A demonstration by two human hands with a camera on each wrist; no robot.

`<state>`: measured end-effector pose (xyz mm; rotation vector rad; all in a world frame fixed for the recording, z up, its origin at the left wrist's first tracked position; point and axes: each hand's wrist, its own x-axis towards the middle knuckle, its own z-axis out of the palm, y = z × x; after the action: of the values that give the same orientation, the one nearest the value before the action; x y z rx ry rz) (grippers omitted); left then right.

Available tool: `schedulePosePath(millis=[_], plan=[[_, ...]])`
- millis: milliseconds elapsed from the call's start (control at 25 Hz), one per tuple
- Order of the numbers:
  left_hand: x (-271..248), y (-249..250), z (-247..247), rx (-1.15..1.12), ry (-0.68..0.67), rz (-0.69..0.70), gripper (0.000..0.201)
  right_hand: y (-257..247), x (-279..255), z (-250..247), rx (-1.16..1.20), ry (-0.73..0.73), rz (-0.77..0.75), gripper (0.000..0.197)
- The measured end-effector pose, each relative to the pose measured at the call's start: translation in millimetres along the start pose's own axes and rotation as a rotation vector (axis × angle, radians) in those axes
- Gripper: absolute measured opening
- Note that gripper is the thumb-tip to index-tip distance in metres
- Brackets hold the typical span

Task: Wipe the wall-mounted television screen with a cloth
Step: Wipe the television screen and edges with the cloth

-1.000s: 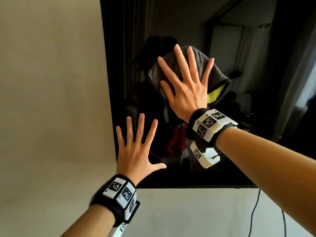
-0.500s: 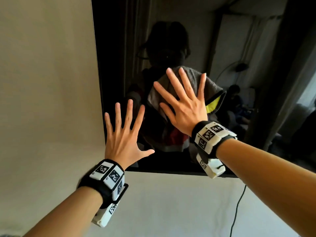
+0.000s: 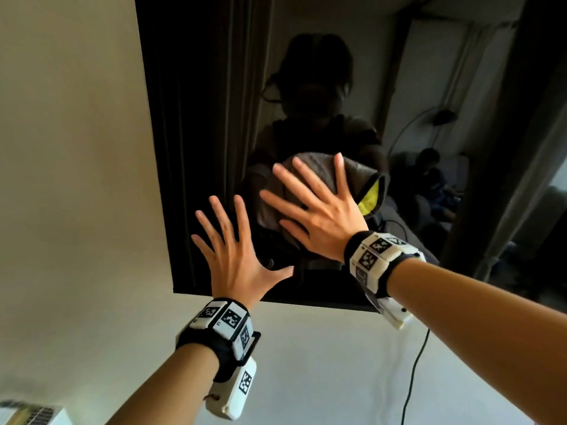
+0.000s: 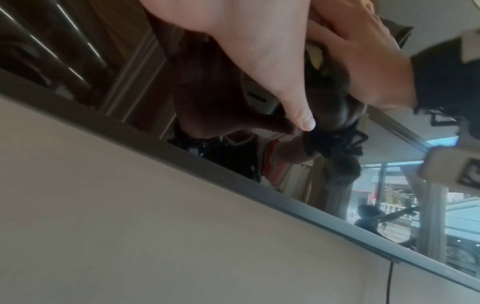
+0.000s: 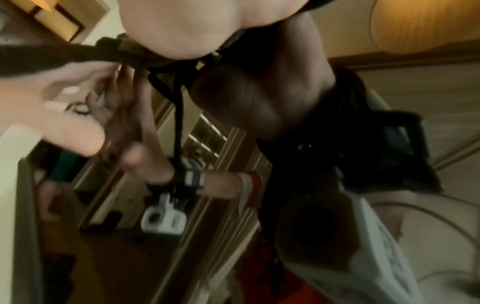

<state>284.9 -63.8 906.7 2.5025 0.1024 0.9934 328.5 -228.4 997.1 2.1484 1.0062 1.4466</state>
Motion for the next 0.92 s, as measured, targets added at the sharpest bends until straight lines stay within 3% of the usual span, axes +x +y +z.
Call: schedulePosePath(millis=[120,280,480,640,720,840,920], plan=[[0.8,-0.9,2.1,0.016,0.007,-0.01,0.153,24.2,-13.6,-2.9,-0.049,-0.026,-0.094,0.054],[0.6,4.6,3.6,0.054,0.022,-0.034,0.159,36.0,-1.1,-12.1,0.039,0.061,0.076,0.053],[-1.9,8.9,2.5,0.107,0.032,-0.057,0.158,43.3,-65.4,6.3,-0.007,-0.041,-0.209,0.056],[-2.1,8.8,1.4,0.116,0.029,-0.067,0.157,59.7,-22.3,-7.7,0.041,0.078,-0.006,0.052],[-7.1,10.8,2.3,0.104,0.034,-0.062,0.157,47.3,-22.8,-5.5,0.069,0.079,-0.013,0.052],[-19.3,24.2,17.2,0.184,0.037,0.076,0.154,40.1,-64.0,5.5,0.039,-0.007,-0.086,0.054],[-19.9,38.6,30.4,0.262,0.015,0.215,0.157,54.7,-78.5,2.0,-0.007,-0.01,-0.046,0.055]])
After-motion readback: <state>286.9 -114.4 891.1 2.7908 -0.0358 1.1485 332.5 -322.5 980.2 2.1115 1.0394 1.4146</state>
